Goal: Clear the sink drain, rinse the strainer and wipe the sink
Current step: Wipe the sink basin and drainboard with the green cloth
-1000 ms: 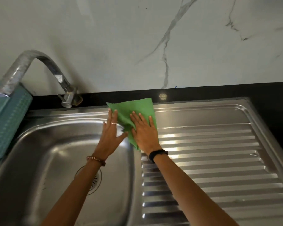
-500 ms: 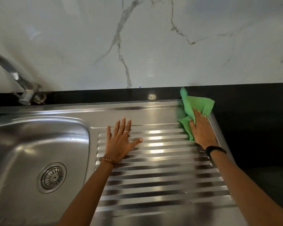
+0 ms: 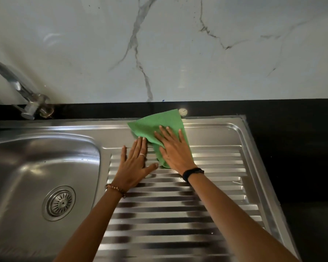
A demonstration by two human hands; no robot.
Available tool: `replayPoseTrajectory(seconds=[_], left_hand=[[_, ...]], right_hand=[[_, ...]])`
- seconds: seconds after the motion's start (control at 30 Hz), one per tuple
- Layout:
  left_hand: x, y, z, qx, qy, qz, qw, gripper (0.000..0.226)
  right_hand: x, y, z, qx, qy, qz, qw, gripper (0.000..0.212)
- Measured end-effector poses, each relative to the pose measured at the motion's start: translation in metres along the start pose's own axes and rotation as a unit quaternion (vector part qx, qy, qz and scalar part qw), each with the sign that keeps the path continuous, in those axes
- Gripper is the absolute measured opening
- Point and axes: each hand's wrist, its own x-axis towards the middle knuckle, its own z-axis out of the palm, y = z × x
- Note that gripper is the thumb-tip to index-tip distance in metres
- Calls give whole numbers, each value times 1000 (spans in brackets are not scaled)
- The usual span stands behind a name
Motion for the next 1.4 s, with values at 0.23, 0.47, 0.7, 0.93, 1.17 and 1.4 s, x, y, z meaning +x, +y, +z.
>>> replayPoseTrajectory(seconds=[0.23, 0.47, 0.7, 0.93, 1.17, 1.4], left_hand=[[9, 60, 2, -85, 2, 55, 995, 96], [21, 154, 41, 13, -76, 111, 991, 96], [27, 148, 37, 5, -139, 114, 984, 109], [29, 145, 43, 9, -133, 118, 984, 113], [32, 142, 47, 10, -132, 119, 984, 111], [32, 142, 46, 10, -133, 118, 984, 110]], right_hand=[[-64, 121, -21, -35, 8, 219, 975, 53], [-124, 115, -33, -39, -24, 243, 969, 57], [-208, 73, -27, 66, 13, 286, 956, 65], [-99, 125, -25, 16, 11, 287, 958, 62], [-54, 157, -28, -21, 0, 157, 987, 70], [-151, 106, -11, 63, 16, 200, 978, 71]])
